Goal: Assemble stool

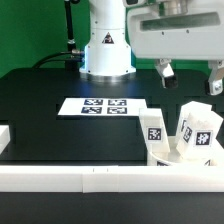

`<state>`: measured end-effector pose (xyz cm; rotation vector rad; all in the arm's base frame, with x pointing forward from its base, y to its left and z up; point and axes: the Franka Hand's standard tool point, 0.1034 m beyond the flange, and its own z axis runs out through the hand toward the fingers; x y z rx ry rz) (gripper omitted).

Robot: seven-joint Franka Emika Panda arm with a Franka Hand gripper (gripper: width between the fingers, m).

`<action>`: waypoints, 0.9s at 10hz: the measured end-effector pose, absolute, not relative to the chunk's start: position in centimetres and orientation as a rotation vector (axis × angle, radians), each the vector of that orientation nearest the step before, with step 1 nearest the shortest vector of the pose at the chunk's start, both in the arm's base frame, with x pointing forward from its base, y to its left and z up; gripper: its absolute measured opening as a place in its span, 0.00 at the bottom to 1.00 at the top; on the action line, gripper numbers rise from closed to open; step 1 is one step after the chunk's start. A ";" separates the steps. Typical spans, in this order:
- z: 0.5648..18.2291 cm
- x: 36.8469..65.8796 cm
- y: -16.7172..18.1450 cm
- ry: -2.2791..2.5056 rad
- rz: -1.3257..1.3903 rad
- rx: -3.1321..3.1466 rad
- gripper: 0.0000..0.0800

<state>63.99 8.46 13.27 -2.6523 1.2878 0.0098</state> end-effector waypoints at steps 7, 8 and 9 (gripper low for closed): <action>12.4 63.8 8.9 0.124 -0.079 -3.009 0.81; 12.3 63.8 8.8 -0.080 -0.089 -3.024 0.81; 12.3 63.8 8.4 -0.237 -0.096 -3.030 0.81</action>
Offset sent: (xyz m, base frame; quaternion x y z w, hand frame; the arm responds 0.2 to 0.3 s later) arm 0.0006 -0.0029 -0.0098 0.0067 -0.0031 -0.4142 0.9101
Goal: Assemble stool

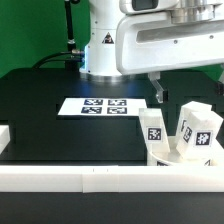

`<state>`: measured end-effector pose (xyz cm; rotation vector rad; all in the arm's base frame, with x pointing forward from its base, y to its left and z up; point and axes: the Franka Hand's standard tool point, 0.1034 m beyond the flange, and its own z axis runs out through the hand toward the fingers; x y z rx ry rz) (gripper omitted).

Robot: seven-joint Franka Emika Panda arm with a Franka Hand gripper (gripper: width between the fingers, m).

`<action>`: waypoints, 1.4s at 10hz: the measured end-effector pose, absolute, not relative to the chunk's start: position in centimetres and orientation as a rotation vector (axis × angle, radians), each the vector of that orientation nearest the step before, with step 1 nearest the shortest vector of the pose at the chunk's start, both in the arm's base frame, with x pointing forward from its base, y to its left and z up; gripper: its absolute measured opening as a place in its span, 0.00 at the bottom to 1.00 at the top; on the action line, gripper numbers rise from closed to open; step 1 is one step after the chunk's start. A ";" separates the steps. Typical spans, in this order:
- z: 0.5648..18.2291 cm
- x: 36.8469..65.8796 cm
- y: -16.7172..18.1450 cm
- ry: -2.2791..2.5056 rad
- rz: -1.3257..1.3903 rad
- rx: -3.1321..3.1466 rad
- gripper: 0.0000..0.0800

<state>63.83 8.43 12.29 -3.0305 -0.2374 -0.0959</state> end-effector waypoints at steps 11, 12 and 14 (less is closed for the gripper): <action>10.6 64.2 7.5 -2.024 -0.033 -2.478 0.81; 9.8 64.1 8.1 -2.204 -0.041 -2.357 0.81; 8.5 63.9 9.1 -2.293 -0.022 -2.282 0.81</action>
Offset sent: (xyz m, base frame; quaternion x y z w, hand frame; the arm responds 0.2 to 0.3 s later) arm 0.0018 0.0181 -0.0089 0.0156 0.0060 -0.3799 0.9249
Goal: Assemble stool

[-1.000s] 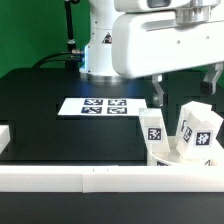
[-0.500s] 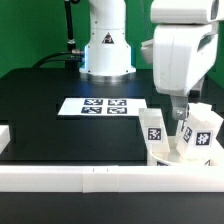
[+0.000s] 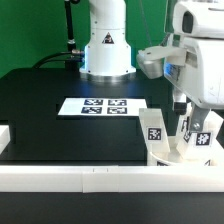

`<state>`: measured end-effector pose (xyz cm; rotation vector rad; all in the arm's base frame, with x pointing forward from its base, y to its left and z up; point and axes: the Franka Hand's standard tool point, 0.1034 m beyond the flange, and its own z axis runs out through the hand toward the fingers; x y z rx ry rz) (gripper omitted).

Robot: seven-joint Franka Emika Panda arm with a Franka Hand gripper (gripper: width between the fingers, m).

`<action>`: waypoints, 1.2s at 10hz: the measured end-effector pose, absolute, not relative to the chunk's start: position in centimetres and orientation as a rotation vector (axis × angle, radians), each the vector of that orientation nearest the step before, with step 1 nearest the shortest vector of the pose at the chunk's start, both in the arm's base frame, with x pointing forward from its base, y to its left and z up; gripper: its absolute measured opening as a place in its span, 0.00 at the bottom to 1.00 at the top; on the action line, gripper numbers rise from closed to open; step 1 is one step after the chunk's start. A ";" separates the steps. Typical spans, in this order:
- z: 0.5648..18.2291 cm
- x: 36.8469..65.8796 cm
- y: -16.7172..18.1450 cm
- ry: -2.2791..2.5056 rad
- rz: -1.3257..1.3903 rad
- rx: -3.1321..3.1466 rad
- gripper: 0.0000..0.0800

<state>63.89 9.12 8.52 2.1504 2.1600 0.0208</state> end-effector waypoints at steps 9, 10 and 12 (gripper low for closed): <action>7.9 64.4 10.6 2.119 0.019 2.183 0.50; 7.9 64.4 10.6 2.116 0.018 2.187 0.42; 7.9 64.4 10.5 2.109 0.018 2.193 0.42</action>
Offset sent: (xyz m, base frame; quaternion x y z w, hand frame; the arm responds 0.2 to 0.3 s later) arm 0.0089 0.0149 0.0011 -0.0065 -0.0086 -0.0061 0.9999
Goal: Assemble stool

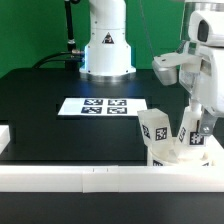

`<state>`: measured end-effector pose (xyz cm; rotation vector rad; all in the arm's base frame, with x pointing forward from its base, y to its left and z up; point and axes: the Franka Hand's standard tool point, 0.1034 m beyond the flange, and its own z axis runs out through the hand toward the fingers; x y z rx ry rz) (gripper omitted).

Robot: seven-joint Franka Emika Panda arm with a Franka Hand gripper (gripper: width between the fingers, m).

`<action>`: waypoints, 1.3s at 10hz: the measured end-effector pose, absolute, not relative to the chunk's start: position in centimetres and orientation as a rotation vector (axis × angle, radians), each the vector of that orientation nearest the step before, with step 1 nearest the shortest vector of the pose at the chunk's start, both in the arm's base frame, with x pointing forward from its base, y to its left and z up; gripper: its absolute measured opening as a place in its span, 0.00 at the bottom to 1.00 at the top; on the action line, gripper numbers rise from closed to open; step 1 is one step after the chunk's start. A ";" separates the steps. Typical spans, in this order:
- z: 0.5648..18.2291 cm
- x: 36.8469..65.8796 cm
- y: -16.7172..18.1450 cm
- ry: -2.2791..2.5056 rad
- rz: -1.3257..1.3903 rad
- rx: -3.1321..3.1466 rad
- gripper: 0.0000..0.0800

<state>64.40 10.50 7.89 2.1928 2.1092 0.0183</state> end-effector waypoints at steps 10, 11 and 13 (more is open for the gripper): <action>7.7 65.0 10.0 0.877 0.062 2.978 0.42; 7.7 65.0 10.0 0.739 0.064 3.017 0.42; 7.7 65.0 10.1 0.306 0.099 3.107 0.42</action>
Offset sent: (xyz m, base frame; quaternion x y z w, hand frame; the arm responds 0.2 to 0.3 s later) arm 0.0000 0.0000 0.0000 0.0000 0.0000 0.1790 0.9838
